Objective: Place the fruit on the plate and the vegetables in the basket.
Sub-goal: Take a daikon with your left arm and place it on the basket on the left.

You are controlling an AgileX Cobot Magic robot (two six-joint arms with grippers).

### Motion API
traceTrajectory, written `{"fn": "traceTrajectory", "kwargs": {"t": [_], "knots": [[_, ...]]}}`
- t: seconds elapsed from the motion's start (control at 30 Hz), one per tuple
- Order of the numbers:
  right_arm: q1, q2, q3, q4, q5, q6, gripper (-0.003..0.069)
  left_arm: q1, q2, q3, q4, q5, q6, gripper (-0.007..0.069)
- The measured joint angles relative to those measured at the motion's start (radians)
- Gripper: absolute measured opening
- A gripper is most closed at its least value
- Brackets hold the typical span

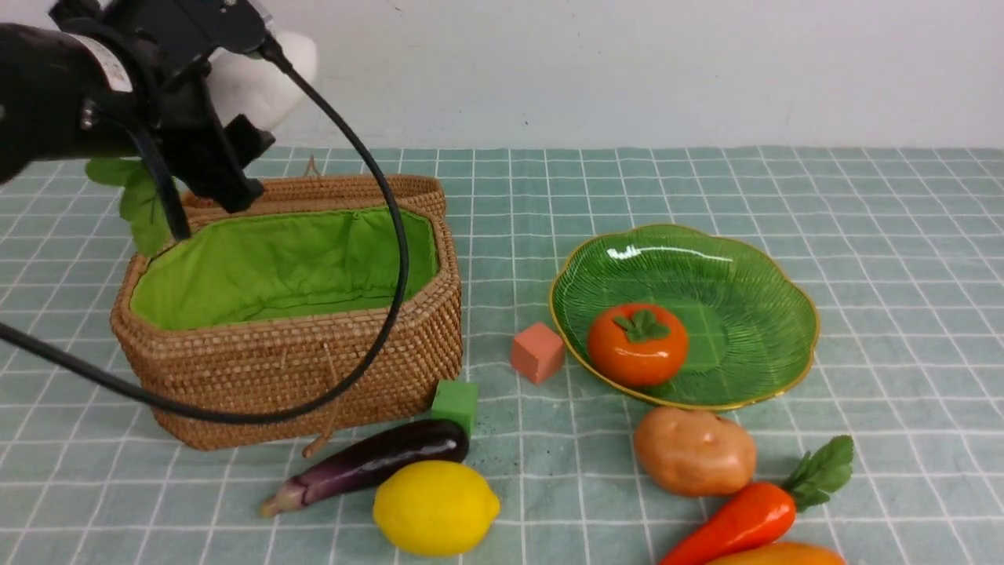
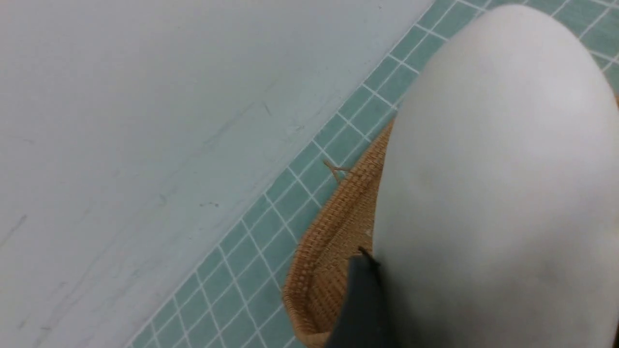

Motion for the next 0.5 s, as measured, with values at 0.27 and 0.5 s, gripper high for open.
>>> {"fn": "traceTrajectory", "kwargs": {"t": [0.27, 0.5], "knots": [[0.000, 0.000, 0.000, 0.000, 0.000, 0.000, 0.0241, -0.021, 0.163, 0.003, 0.021, 0.007, -0.001, 0.0522], [0.000, 0.000, 0.000, 0.000, 0.000, 0.000, 0.0241, -0.021, 0.144, 0.003, -0.045, 0.094, -0.046, 0.0664]]}}
